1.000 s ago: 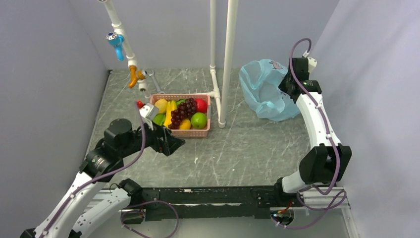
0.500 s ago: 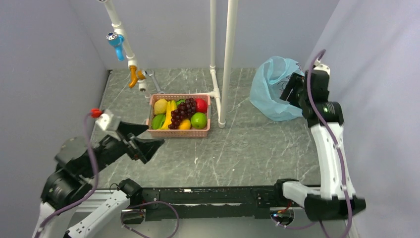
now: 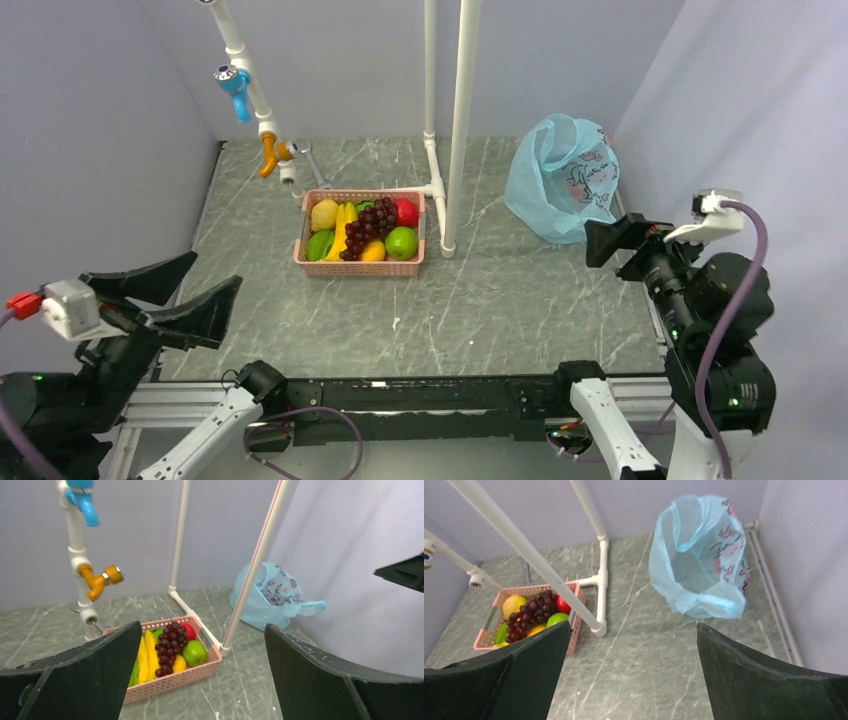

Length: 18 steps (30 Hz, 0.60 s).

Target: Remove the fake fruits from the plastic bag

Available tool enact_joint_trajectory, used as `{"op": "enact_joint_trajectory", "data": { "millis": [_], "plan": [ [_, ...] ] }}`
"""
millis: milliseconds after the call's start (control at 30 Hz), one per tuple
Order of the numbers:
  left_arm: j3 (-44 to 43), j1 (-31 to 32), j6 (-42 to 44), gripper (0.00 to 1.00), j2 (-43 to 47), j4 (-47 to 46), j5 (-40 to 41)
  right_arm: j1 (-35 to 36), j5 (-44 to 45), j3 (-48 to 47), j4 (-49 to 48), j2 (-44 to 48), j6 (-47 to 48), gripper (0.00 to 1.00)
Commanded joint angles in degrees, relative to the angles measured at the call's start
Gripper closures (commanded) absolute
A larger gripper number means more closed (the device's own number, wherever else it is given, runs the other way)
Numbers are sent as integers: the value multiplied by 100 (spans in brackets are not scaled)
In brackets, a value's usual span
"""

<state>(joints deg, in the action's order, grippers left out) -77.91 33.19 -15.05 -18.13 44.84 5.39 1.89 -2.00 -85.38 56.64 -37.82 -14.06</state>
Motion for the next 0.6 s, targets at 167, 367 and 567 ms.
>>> {"op": "enact_joint_trajectory", "data": {
  "millis": [167,367,567],
  "plan": [
    [-465,-11,317,1,118,-340,728,75,868,-815,-104,365,284,0],
    [-473,-6,234,1,48,-428,783,70,1910,-810,-419,905,-72,0],
    [-535,-6,84,1,-257,-274,826,67,2170,-519,-274,805,-111,0]
  ]
}}
